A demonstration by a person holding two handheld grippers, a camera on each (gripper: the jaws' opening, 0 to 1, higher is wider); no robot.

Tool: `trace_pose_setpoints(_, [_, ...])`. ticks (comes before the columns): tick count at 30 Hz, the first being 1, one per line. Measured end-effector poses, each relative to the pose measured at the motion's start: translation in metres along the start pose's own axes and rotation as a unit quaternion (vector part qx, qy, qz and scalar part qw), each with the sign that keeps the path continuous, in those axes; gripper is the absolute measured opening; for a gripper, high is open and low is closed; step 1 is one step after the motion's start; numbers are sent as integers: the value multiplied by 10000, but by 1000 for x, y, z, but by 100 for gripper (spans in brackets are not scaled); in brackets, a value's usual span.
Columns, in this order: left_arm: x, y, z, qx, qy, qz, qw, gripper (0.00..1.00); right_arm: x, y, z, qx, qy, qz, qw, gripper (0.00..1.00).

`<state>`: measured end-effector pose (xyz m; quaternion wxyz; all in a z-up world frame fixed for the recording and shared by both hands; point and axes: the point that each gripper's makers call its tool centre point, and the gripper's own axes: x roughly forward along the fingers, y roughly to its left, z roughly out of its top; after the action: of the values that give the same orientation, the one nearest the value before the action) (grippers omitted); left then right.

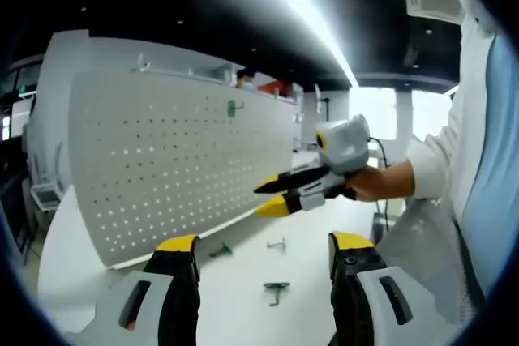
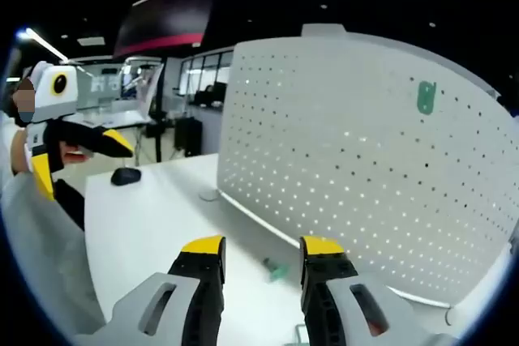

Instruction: Insert the hook assembly into the mounting plate slot until the hook locks in place.

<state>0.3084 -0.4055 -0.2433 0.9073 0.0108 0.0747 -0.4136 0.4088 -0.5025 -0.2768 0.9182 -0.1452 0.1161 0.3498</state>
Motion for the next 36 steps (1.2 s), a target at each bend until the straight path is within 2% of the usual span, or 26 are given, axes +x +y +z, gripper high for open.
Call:
trace_pose_setpoints(10, [0,-2,1,9,-18,-35,10000,65,5,34,-22,-39,468,486,9977,21])
trace_pose_setpoints(18, [1,-2,1,10,-20,-67,10000,65,7,45,-35,-90,742,636,9952,13])
trace_pose_setpoints(23, [1,-3,1,9,-21,-81,10000,65,8,55,-51,-104,1100,803,9906,8])
trace_pose_setpoints(36, [0,-2,1,-4,-19,-64,10000,64,12,73,-81,-127,1702,1094,9792,3])
